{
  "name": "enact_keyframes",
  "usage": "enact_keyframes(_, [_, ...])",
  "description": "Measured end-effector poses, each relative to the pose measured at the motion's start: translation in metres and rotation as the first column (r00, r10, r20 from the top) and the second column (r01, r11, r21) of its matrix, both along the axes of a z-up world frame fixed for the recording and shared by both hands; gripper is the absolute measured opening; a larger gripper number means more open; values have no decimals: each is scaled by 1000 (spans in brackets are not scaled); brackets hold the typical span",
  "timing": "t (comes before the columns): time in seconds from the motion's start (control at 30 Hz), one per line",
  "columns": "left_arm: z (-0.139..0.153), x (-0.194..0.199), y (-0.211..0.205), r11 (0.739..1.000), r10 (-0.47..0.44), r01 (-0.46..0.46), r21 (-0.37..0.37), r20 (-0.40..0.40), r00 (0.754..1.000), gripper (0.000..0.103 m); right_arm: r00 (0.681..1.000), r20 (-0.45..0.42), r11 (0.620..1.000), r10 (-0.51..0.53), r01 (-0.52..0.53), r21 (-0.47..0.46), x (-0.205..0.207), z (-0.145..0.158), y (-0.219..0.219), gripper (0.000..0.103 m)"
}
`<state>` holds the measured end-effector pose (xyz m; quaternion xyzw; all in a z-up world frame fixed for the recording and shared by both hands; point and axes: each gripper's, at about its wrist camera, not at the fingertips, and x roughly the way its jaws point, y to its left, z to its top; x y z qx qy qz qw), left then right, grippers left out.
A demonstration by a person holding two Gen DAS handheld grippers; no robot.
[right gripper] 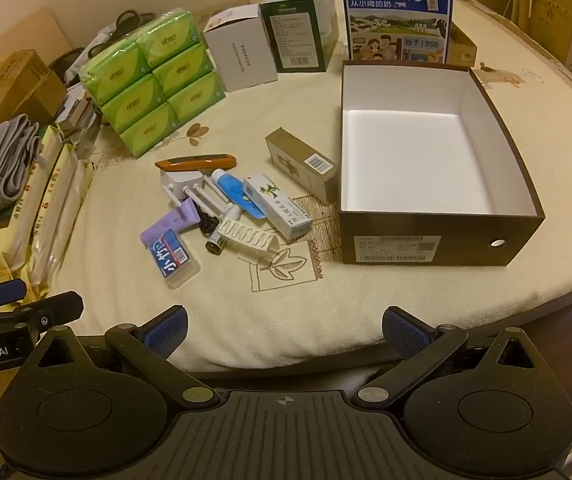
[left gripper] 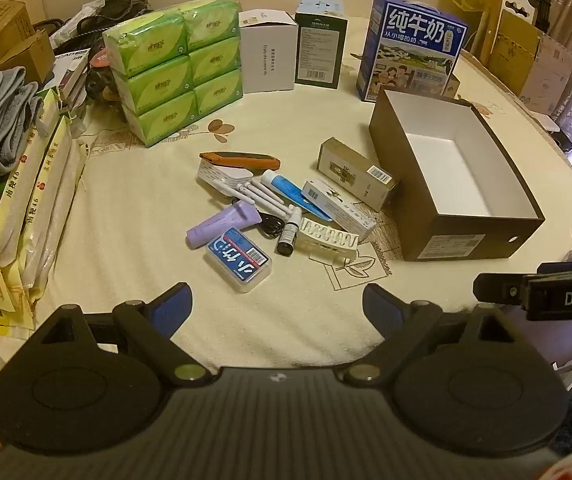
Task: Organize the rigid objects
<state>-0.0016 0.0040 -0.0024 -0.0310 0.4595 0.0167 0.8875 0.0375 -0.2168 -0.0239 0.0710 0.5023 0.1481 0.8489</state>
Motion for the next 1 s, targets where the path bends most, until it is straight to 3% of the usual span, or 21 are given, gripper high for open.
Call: enact_keyframes(1.0, [2,2,3,1000,0,0,4,2,1000,90,1000,1,1000,0,0,2,1,0,1,101])
